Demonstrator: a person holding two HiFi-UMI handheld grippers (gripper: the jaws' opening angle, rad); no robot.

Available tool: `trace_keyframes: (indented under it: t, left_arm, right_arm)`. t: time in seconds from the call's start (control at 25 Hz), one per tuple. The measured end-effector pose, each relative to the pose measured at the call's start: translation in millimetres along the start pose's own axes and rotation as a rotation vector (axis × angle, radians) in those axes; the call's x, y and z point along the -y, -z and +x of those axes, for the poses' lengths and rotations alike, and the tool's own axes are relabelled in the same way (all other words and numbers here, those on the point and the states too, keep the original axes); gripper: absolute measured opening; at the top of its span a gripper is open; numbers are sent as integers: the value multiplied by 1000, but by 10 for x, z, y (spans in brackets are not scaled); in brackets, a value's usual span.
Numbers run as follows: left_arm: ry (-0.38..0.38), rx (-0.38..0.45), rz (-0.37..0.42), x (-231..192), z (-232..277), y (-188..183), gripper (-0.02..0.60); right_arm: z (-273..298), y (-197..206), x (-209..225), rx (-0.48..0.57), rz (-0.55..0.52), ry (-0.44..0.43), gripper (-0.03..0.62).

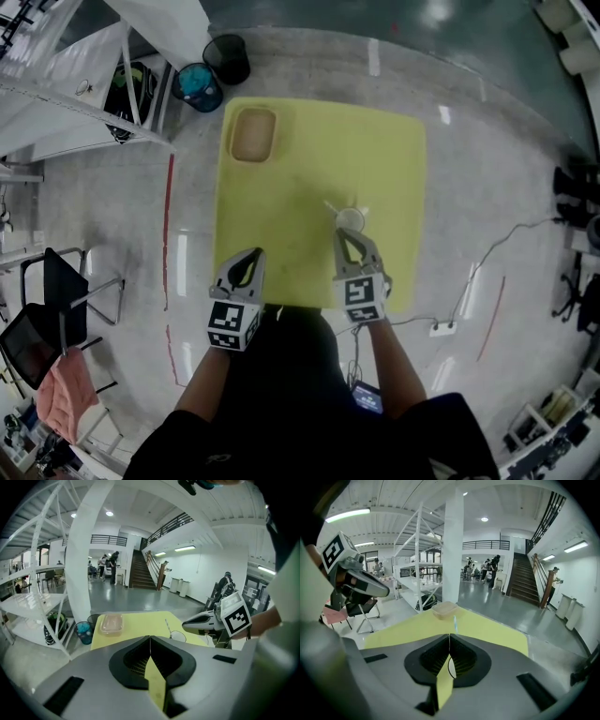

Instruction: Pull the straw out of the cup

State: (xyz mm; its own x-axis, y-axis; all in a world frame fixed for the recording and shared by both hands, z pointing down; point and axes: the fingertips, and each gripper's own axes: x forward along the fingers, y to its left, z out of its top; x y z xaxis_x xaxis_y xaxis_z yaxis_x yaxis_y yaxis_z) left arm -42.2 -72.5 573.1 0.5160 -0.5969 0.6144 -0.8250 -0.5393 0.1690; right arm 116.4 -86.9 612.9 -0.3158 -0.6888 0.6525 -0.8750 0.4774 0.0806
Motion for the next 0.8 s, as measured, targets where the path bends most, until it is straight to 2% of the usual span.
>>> trace_keyframes:
  t: [0.2,0.32,0.52,0.8]
  left_arm:
    - [-53,0,-30,-88,-108,50,44]
    - [-75,0,-45,-117,-153,81,44]
    - [-92,9,-56,-165,-193,89,44]
    - [-100,5,-67,-220,-193,99,44]
  right_arm:
    - [90,-47,42,11,33,0,17]
    - [117,-53,38,12,13,-7,17]
    - [166,-55,36,-11,-28,-9,18]
    - [261,-61,23,-15,-19,-13,18]
